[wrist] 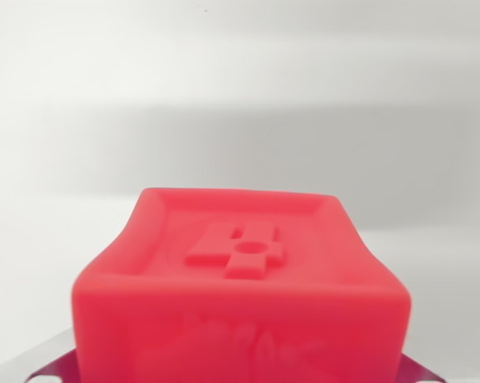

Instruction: Destack cube

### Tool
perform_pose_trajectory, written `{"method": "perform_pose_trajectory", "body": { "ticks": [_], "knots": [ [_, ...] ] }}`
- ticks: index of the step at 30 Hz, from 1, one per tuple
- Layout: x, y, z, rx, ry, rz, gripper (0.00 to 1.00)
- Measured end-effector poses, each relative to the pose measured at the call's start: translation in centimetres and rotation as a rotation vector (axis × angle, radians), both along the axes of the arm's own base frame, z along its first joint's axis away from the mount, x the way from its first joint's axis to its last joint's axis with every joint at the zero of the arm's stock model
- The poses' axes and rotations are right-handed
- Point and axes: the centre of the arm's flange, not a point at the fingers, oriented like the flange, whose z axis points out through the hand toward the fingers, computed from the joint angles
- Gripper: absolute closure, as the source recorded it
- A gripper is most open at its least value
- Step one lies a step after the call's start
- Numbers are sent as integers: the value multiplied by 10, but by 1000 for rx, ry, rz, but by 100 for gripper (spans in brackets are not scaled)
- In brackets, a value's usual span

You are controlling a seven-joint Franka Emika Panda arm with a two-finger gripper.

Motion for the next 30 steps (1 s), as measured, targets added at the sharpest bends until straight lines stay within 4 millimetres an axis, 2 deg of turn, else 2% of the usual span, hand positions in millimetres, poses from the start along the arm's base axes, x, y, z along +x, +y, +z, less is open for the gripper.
{"method": "perform_pose_trajectory", "body": {
  "ticks": [11, 18, 30],
  "knots": [
    [1, 15, -8, 0, 2, -32, 100],
    [0, 14, -35, -4, 8, -35, 100],
    [0, 15, -62, -4, 6, -37, 100]
  ]
}}
